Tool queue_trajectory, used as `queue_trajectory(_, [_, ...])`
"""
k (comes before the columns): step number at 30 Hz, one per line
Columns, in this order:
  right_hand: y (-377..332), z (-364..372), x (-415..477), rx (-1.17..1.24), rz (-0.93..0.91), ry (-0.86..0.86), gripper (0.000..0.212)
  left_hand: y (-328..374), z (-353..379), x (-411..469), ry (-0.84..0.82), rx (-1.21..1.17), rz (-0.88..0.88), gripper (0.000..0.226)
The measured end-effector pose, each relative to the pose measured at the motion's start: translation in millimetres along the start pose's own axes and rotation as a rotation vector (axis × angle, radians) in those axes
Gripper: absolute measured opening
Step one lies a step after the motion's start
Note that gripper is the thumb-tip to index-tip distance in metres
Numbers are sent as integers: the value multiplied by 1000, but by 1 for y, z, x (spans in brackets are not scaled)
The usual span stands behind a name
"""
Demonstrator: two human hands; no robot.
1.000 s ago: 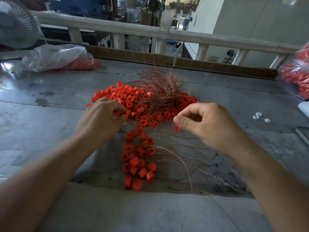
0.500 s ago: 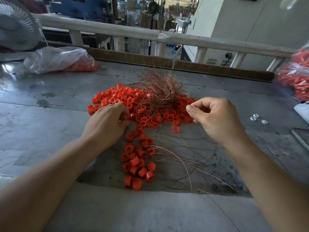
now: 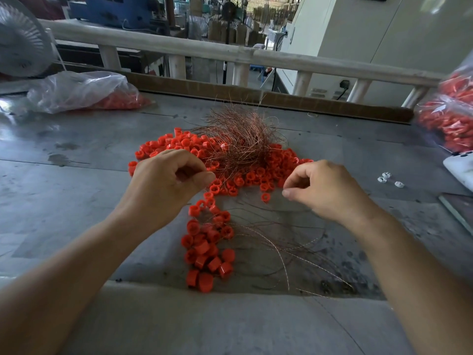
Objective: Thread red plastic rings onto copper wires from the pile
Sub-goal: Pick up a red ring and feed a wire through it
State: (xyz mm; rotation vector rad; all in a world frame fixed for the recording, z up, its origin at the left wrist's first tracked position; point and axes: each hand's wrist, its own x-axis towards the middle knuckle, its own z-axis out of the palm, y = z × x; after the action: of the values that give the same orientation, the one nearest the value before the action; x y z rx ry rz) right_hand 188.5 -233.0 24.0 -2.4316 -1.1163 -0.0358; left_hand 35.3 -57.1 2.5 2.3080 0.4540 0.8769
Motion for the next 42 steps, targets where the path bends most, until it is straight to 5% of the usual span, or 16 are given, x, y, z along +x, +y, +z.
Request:
queue_trajectory(6, [1,1,0,-11,-7,-267,19,1,-2,-2,-10,-13,4,7])
queue_trajectory(12, [3,10,0,-142,-33,-332,23,2,-2,-3,-30,-41,20,7])
queue_trajectory(21, [-5,-15,-3,290,-127,-58,22,5,-5,-4,-146,-360,58,26])
queue_trajectory(25, [-16,-16,-10,504,-203,-134,16,9,-5,-9,-322,-621,23,41])
queue_trajectory(30, [-23,-7,-15,610,-236,-301,19,17,-6,-11,-427,-775,76,30])
queue_trajectory(36, [-26,-4,-16,632,-269,-261,22,18,-7,-12,-302,-792,18,37])
queue_trajectory(42, [-25,-4,-14,635,-262,-201,24,21,-9,-10,-349,-883,-10,37])
